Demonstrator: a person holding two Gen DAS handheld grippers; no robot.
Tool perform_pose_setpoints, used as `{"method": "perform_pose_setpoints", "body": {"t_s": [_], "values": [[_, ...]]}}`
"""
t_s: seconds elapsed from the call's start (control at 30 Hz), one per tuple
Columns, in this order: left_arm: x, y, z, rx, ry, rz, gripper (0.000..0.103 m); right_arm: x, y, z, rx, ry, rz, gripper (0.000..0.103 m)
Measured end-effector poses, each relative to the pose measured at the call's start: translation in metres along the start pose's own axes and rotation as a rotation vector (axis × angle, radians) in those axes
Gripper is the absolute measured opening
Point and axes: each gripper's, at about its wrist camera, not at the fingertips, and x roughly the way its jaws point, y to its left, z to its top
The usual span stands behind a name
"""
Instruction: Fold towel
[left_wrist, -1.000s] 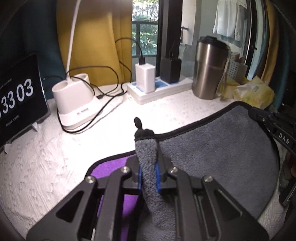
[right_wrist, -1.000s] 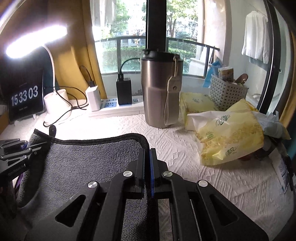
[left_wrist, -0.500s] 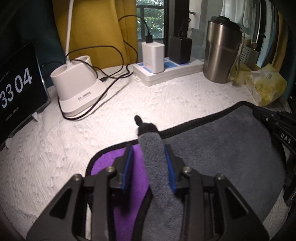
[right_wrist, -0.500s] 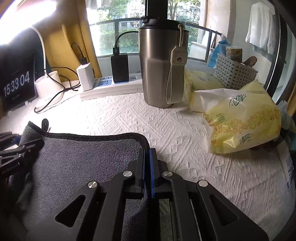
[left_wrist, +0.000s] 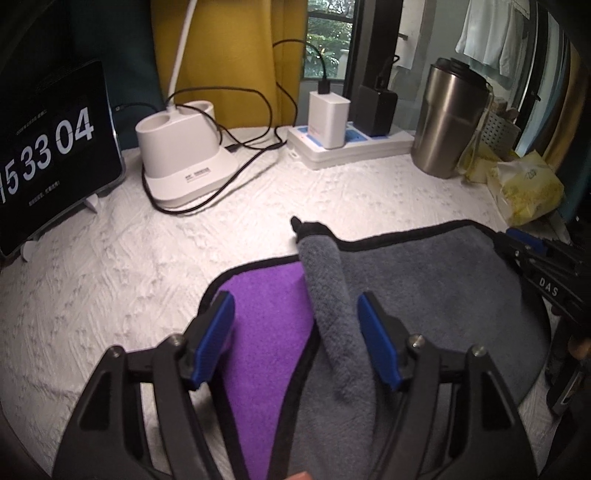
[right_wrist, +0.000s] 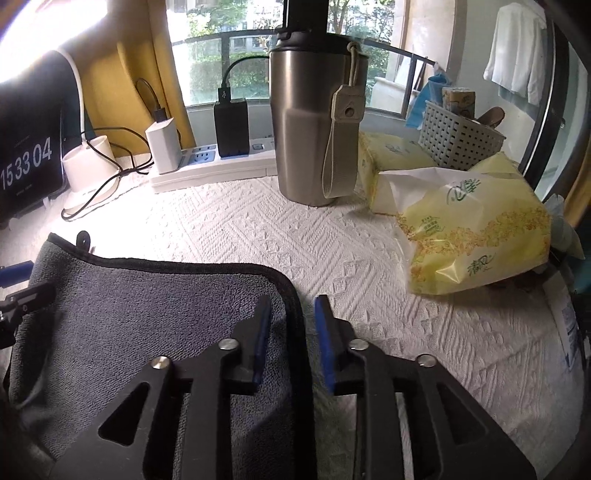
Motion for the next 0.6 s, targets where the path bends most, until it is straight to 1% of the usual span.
{"method": "perform_pose_setpoints", "body": {"t_s": [0.13, 0.33, 0.6], "values": [[-0.017, -0.002, -0.007, 0.002, -0.019, -0.020, 0.070, -0.019, -0.001, -0.002, 0.005, -0.026, 0.001, 0.032], [-0.043, -0.003, -0.015, -0.014, -0.062, -0.051, 0.070, -0.047, -0.001, -0.008, 0.000, -0.064, 0.006, 0.032], [-0.081, -0.014, -0.029, 0.008, -0.133, -0.064, 0.070, -0.088, 0.005, -0.023, -0.011, -0.113, 0.019, 0.032]]}}
